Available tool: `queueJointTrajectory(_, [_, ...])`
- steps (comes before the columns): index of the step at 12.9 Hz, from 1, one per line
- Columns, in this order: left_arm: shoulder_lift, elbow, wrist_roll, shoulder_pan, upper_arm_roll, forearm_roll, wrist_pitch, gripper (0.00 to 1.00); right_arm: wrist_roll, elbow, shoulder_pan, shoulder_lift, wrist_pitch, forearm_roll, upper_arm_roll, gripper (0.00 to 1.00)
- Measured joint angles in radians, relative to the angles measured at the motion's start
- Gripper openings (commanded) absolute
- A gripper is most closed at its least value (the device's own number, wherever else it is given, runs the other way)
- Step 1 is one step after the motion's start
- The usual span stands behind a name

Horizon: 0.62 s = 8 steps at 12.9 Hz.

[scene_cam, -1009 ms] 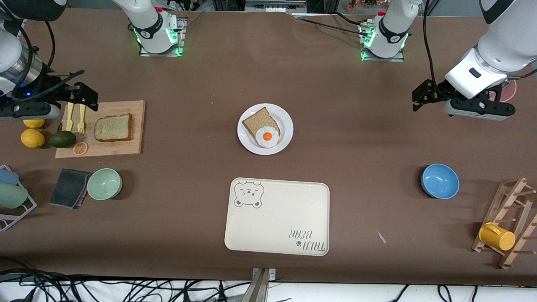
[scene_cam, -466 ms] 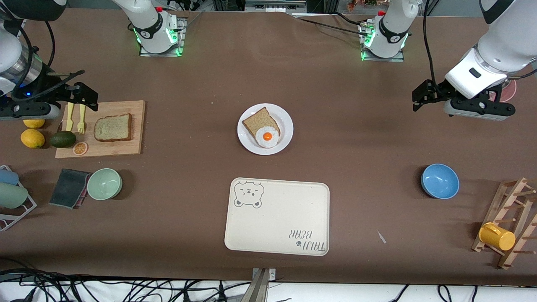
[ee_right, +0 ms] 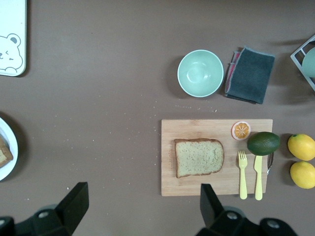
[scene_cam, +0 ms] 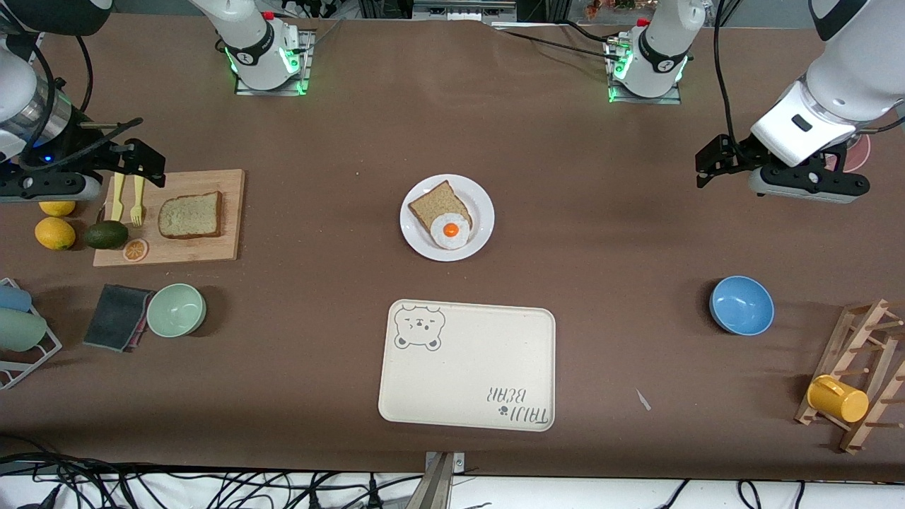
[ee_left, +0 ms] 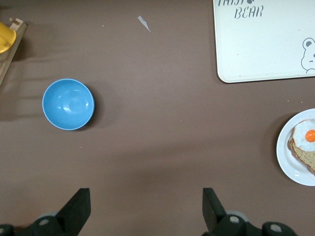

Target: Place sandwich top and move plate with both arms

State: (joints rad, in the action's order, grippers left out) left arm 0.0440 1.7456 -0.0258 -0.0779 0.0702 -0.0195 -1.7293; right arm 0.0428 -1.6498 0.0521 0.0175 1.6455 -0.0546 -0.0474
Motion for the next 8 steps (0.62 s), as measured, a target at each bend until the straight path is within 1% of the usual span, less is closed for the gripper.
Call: queueJointTrajectory(8, [-0.003, -0.016, 0.0, 0.007, -0.006, 0.0, 0.007, 1.0, 0.0, 0.0, 0.0, 0.0, -0.001, 0.0, 0.0, 1.0])
